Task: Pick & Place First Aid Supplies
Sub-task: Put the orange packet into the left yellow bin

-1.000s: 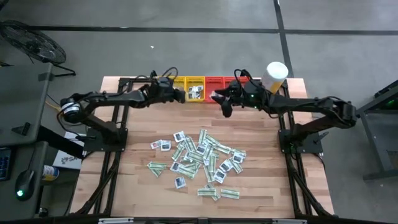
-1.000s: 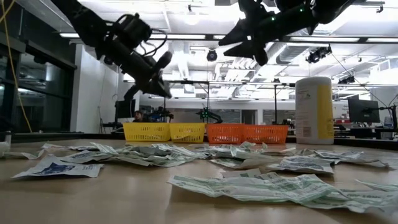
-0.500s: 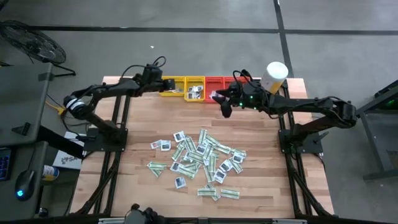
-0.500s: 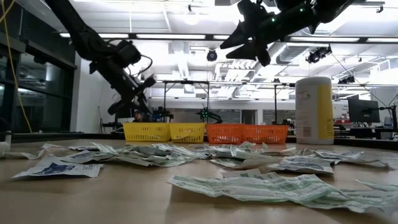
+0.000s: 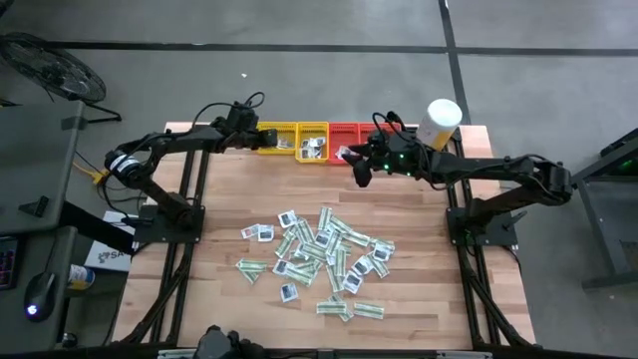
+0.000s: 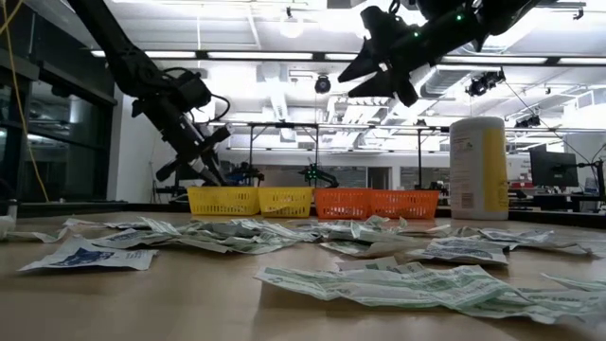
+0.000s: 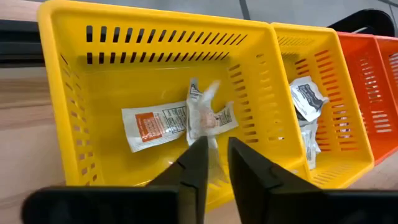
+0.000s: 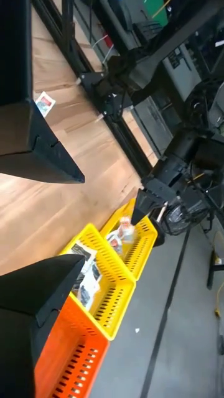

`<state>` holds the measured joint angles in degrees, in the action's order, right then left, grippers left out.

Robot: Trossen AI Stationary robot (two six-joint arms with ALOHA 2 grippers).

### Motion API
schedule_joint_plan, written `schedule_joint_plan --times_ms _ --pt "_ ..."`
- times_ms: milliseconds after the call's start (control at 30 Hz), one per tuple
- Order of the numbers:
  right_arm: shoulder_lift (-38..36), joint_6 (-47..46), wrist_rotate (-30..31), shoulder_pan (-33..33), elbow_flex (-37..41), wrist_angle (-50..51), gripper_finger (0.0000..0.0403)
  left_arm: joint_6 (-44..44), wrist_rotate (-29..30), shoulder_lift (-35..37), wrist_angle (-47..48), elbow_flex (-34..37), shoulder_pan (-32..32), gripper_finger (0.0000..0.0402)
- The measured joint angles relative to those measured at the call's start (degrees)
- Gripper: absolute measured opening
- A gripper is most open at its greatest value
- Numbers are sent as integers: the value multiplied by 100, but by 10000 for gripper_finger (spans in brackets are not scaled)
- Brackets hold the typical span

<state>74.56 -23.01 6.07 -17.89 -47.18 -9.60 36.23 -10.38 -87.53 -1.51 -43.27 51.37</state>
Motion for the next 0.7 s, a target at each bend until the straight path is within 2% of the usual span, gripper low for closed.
schedule_joint_plan --times_ms 200,367,533,700 --pt "0 -98 -2 20 0 59 189 -79 -123 56 -3 0 0 108" --pt "0 -98 -24 20 0 254 189 -503 -465 381 191 0 0 114" --pt "0 -100 -149 20 0 496 189 -1189 -497 1059 1107 0 -1 114" --pt "0 -98 -304 22 0 696 188 -1819 -277 1880 2468 0 -236 114"
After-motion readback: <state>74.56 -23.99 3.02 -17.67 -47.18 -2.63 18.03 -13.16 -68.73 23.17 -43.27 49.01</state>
